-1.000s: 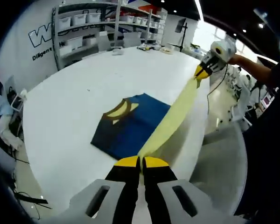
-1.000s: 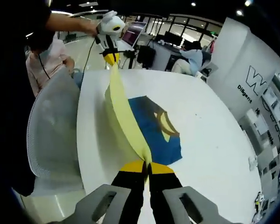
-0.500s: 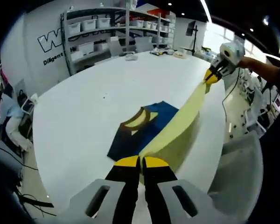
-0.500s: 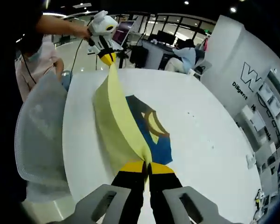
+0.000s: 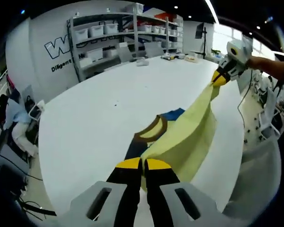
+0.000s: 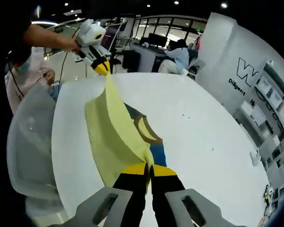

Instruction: Fold the garment on the visible template until the final outline fits inside the template.

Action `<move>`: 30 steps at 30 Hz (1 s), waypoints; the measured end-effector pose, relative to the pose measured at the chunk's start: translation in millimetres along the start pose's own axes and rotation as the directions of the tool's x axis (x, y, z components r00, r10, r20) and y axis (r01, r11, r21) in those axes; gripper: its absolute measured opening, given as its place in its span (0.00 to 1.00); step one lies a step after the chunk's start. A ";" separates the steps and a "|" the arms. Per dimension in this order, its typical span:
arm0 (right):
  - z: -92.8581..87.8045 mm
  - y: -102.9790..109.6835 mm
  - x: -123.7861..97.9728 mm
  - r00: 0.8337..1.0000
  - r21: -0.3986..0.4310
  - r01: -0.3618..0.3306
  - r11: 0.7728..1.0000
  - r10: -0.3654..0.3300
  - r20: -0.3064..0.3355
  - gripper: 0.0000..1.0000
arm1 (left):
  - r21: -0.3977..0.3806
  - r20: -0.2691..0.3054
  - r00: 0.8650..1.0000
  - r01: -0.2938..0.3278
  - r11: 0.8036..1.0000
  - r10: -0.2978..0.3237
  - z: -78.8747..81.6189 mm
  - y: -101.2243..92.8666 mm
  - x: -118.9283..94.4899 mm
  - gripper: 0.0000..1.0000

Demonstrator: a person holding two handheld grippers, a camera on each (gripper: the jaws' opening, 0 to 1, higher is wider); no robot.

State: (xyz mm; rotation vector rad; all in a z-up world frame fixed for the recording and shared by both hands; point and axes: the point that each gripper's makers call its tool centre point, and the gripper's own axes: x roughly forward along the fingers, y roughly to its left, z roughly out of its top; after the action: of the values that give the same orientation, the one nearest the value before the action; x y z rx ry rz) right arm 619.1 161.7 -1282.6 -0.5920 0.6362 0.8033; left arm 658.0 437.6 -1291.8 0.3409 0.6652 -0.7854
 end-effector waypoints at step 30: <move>-33.7 -50.5 70.6 0.994 0.055 0.069 0.996 -0.064 -0.092 0.00 | -0.066 -0.044 0.999 -0.031 0.997 0.028 -9.2 40.0 67.6 0.02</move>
State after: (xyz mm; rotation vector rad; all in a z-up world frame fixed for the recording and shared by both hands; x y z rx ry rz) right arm 687.3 142.9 -1343.1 -0.5958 0.7166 0.6965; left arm 719.0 432.7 -1341.8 0.3075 0.7234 -0.7277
